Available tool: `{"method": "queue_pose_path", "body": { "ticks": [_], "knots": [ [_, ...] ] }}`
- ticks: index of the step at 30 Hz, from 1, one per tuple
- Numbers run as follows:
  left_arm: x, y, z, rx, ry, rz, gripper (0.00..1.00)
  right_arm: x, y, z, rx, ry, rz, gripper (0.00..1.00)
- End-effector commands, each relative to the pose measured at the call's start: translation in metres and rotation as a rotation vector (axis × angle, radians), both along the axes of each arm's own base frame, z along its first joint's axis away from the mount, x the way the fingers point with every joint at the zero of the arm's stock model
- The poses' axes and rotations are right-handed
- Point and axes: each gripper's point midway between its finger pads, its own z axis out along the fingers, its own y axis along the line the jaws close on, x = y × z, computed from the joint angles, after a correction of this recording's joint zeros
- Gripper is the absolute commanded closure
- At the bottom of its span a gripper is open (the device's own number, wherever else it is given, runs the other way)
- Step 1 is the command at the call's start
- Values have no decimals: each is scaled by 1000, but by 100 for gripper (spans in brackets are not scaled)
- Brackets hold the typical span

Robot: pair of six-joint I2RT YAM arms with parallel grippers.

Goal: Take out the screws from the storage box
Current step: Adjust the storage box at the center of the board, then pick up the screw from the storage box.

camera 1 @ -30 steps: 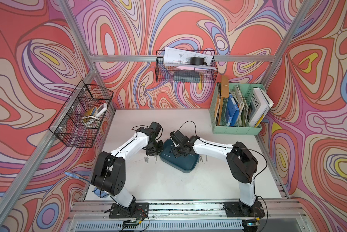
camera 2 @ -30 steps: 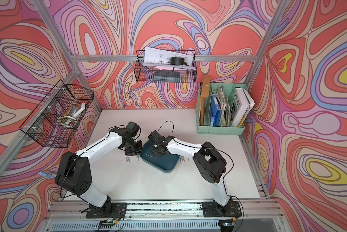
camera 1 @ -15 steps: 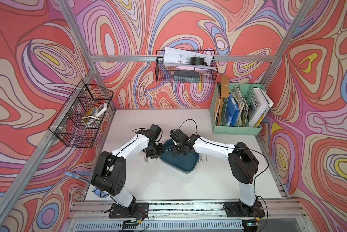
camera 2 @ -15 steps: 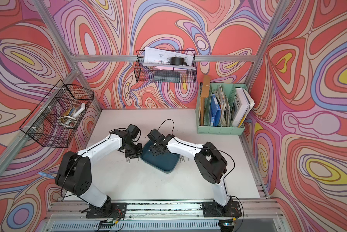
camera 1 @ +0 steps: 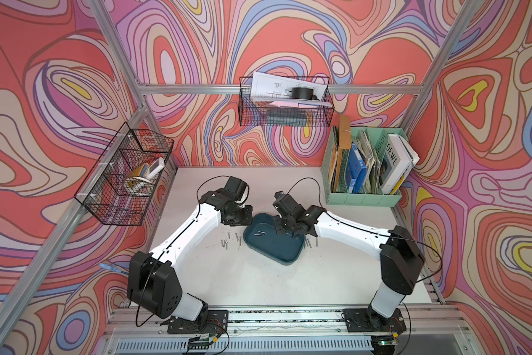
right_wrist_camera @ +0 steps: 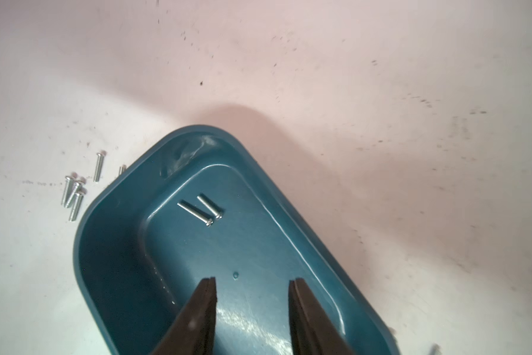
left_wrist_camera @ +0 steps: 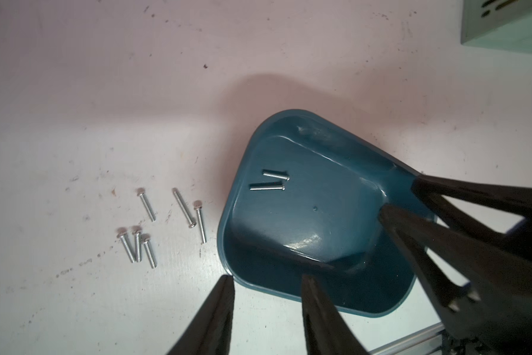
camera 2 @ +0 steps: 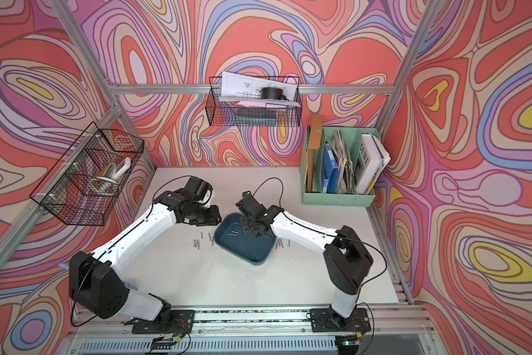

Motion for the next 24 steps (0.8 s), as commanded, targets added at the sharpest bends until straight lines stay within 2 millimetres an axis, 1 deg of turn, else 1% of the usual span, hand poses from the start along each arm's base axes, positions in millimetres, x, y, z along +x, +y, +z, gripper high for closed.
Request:
{"method": "queue_pose_path", "body": {
  "ticks": [1,2,3,4,6,8,11,14,16,17,18,20,22,24],
  "knots": [
    [-1,-11,-25,144,46,-179,59,5,-46,8,-14,-21,-140,59],
    [2,-18,-28,156,49,-225,61,4,-59,11,-16,-27,-172,59],
    [5,-22,-33,183,49,-268,61,2,-72,12,-21,-26,-203,59],
    [9,-26,-34,207,36,-299,61,1,-83,14,-19,-27,-228,59],
    [18,-31,-40,234,23,-349,59,-4,-106,15,-17,-24,-280,59],
    [21,-35,-47,253,44,-394,61,-8,-123,16,-27,-31,-317,58],
    [23,-26,-65,364,74,-418,61,-15,-144,16,-58,-30,-360,58],
    [16,-26,-78,339,127,-340,63,-20,-156,13,-84,-31,-383,58],
    [14,-15,-80,360,152,-190,63,-21,-164,10,-97,-26,-401,58],
    [8,-14,-82,335,182,-133,64,-21,-169,8,-102,-24,-417,58],
    [0,-22,-84,281,209,-111,65,-21,-173,6,-101,-24,-434,58],
    [-13,-27,-90,228,253,-55,63,-21,-178,2,-92,-17,-450,58],
    [-21,-21,-97,233,285,8,62,-21,-184,-2,-104,-9,-457,58],
    [-28,-23,-106,211,324,50,62,-23,-191,-7,-119,4,-467,58]
  ]
}}
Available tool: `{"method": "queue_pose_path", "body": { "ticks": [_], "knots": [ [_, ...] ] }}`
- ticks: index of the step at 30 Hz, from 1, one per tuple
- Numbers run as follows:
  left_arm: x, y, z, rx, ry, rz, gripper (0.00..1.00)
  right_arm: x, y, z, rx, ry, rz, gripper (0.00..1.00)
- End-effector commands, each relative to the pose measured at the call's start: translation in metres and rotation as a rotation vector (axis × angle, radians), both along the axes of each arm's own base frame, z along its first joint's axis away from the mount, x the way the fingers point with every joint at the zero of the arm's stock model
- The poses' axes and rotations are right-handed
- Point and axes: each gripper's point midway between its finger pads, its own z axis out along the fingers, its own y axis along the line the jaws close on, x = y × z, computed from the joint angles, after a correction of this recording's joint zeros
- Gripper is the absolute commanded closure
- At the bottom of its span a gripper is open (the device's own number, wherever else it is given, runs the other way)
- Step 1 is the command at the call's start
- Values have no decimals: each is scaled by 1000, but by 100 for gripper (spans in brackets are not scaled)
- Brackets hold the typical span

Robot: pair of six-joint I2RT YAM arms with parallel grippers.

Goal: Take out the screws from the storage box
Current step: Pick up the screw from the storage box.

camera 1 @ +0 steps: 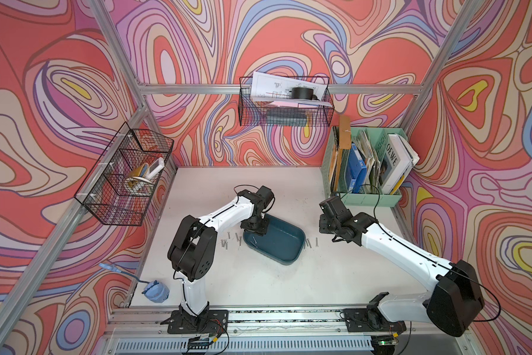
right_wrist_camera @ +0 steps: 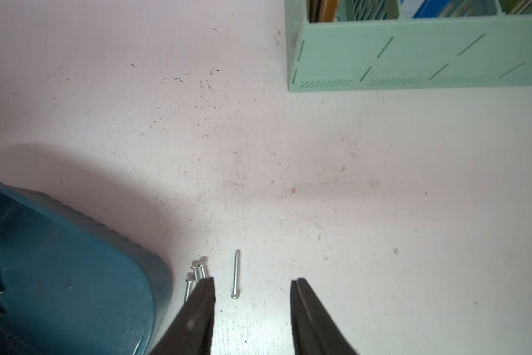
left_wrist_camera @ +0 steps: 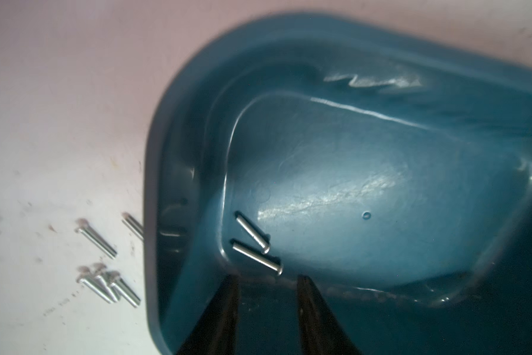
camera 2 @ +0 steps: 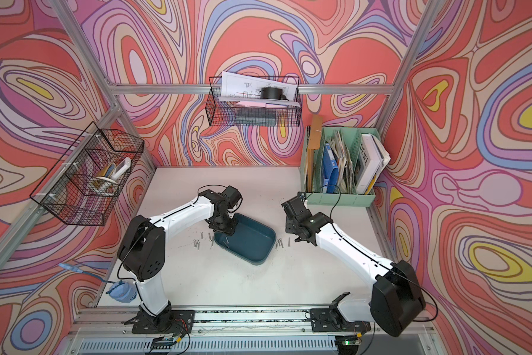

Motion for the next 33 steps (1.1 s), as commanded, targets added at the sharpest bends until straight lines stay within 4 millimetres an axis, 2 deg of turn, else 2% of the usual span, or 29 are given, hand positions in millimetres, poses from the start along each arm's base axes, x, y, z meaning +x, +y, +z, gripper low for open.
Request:
{"method": "queue_pose_path", "body": {
  "ticks": [1,13,22,28,31,33],
  "knots": [
    [-17,-2,-4,-23,58,153,62,-4,-15,-3,-19,3,-28,58],
    [-10,16,-11,128,41,303,61,-10,-39,-4,-30,16,-42,58],
    [2,11,-22,160,28,347,61,-13,-54,-3,-56,36,-42,57],
    [-9,13,-41,166,56,409,63,-14,-63,-3,-78,47,-41,57],
    [-13,20,-46,189,42,437,64,-13,-67,-3,-89,53,-37,57],
    [-14,17,-49,171,44,444,66,-11,-67,-2,-92,47,-32,57]
  ]
}}
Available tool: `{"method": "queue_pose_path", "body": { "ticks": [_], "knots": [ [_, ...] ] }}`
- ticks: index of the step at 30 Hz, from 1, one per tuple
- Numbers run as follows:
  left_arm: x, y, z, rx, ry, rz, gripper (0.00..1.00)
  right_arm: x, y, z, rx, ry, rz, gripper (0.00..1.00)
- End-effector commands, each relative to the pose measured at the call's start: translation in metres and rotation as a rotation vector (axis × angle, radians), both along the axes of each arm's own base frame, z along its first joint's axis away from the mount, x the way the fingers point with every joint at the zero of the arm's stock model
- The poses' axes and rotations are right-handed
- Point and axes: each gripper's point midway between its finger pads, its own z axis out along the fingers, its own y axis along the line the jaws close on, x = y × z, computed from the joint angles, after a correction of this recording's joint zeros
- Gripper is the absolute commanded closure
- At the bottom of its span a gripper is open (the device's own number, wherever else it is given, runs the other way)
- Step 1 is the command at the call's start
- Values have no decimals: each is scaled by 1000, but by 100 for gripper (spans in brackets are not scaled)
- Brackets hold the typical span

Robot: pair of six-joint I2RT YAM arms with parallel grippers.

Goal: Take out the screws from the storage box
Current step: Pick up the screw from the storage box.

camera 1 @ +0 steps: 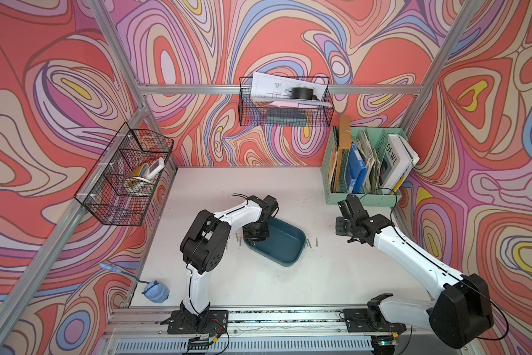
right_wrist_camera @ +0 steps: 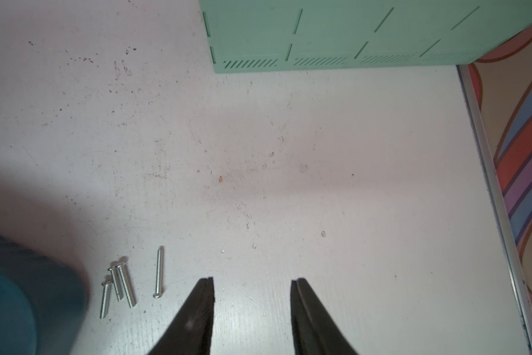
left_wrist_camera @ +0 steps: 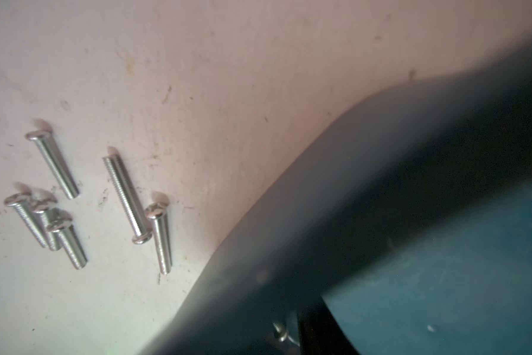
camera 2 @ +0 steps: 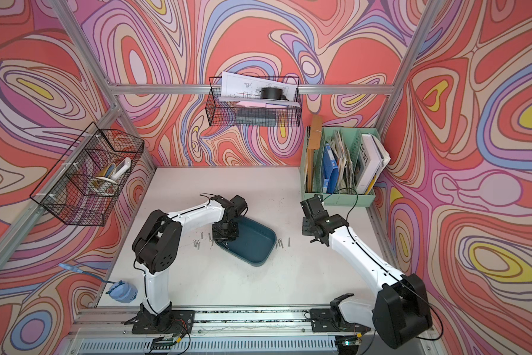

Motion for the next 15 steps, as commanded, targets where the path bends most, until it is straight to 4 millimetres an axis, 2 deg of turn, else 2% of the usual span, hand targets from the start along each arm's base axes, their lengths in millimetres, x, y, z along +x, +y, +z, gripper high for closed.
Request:
{"method": "queue_pose_path", "body": {
  "ticks": [1,9,15],
  "knots": [
    [-12,0,-10,-5,26,29,68,0,-5,5,-14,-7,16,57],
    [1,-18,-16,-63,5,29,77,13,-5,17,-20,-37,52,57],
    [6,-31,-20,-107,4,27,83,15,-5,16,-20,-37,71,57]
  ]
}}
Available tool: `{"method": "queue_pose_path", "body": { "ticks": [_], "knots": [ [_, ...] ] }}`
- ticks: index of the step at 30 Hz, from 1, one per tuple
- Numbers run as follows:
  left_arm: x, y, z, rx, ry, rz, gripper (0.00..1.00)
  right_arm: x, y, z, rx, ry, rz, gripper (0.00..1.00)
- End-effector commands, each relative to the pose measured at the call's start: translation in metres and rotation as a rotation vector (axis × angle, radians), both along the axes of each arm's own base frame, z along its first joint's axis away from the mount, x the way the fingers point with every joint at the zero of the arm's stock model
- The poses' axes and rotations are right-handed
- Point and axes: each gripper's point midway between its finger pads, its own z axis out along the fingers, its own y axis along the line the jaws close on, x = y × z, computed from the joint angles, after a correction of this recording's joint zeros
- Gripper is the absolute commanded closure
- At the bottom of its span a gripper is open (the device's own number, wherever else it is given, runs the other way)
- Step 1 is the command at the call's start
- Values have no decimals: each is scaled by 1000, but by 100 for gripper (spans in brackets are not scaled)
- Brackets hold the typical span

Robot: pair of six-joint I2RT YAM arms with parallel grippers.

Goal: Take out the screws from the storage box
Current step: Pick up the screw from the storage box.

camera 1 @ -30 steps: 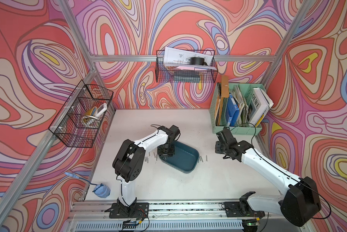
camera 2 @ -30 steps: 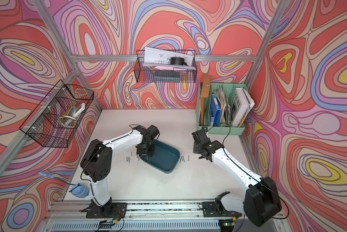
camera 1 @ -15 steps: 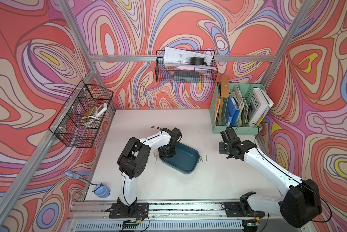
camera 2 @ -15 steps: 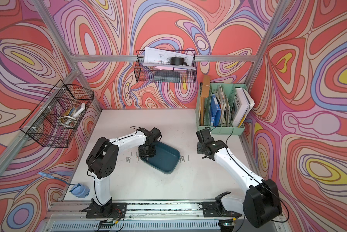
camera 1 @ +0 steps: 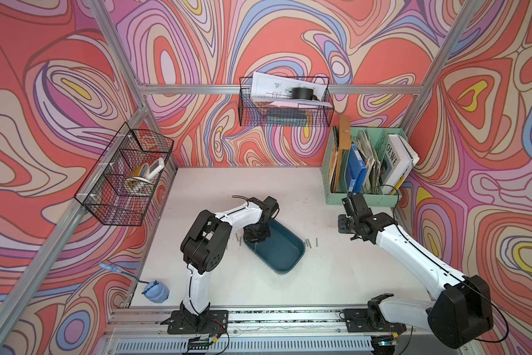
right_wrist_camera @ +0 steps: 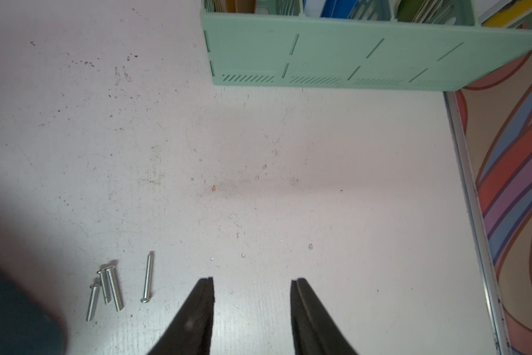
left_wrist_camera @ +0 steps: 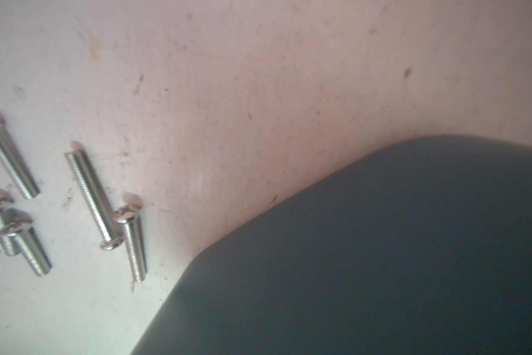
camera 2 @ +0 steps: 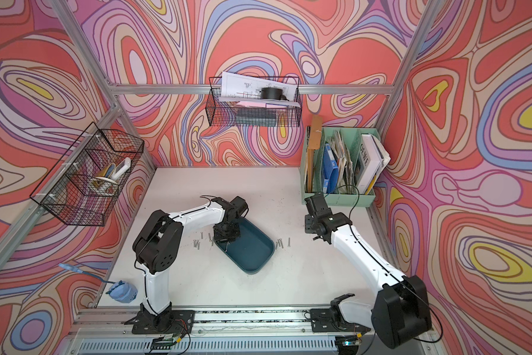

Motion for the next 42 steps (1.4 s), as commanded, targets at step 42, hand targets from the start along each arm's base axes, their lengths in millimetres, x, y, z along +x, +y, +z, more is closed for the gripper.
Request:
{"method": "queue_pose_path", "body": {
  "ticks": [42],
  "knots": [
    [23,-37,-13,-46,-9,-116,80,8,7,2,30,-16,42,57]
  ]
}}
